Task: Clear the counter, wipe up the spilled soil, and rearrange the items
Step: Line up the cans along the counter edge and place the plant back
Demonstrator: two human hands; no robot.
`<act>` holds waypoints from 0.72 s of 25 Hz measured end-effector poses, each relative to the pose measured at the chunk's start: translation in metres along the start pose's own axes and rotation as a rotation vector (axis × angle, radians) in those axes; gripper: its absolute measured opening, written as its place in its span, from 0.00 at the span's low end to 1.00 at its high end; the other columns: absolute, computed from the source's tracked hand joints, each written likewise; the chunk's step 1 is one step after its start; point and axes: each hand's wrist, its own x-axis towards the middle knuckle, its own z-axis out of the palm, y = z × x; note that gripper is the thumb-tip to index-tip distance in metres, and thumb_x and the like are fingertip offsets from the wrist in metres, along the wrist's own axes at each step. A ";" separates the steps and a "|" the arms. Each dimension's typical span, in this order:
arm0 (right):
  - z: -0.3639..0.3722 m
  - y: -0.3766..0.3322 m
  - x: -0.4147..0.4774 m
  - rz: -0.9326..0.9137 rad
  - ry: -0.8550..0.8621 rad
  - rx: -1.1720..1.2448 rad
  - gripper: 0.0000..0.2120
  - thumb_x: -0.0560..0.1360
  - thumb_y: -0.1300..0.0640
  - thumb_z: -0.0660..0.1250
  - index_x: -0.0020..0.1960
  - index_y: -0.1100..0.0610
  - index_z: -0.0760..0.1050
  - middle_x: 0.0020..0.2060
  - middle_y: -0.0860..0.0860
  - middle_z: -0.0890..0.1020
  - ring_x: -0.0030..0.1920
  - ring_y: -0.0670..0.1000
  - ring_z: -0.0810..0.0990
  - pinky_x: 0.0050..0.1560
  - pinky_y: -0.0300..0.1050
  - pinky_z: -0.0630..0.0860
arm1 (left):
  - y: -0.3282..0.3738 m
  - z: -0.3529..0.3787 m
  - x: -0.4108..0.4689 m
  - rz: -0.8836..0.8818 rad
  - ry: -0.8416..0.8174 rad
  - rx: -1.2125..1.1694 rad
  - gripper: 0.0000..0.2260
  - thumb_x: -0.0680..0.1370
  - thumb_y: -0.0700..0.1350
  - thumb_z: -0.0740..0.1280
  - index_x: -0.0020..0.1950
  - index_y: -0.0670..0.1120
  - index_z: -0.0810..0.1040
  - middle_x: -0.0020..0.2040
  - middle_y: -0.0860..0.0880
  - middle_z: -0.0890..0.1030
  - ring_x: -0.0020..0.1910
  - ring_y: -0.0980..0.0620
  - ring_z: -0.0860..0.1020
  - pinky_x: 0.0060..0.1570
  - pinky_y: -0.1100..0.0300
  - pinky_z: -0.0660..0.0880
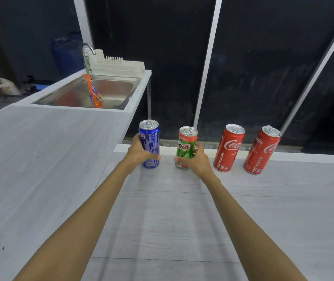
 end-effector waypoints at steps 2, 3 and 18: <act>-0.005 0.001 -0.012 0.049 -0.047 -0.009 0.39 0.69 0.58 0.73 0.73 0.58 0.54 0.70 0.56 0.68 0.69 0.57 0.70 0.66 0.51 0.69 | -0.004 -0.008 -0.016 -0.061 -0.017 0.049 0.39 0.69 0.39 0.73 0.73 0.44 0.54 0.73 0.44 0.63 0.71 0.43 0.65 0.67 0.46 0.66; -0.008 0.001 -0.020 0.074 -0.061 -0.022 0.40 0.70 0.58 0.73 0.73 0.59 0.54 0.71 0.57 0.67 0.69 0.57 0.69 0.67 0.51 0.68 | -0.005 -0.013 -0.028 -0.098 -0.020 0.068 0.39 0.69 0.40 0.73 0.74 0.45 0.53 0.74 0.44 0.62 0.71 0.43 0.65 0.67 0.47 0.66; 0.109 -0.057 -0.229 -0.230 -0.725 -0.183 0.27 0.67 0.49 0.75 0.63 0.51 0.70 0.62 0.51 0.75 0.60 0.49 0.73 0.56 0.42 0.70 | -0.026 -0.212 -0.302 -0.023 0.219 0.087 0.14 0.73 0.44 0.69 0.58 0.48 0.77 0.56 0.48 0.80 0.58 0.51 0.77 0.58 0.61 0.69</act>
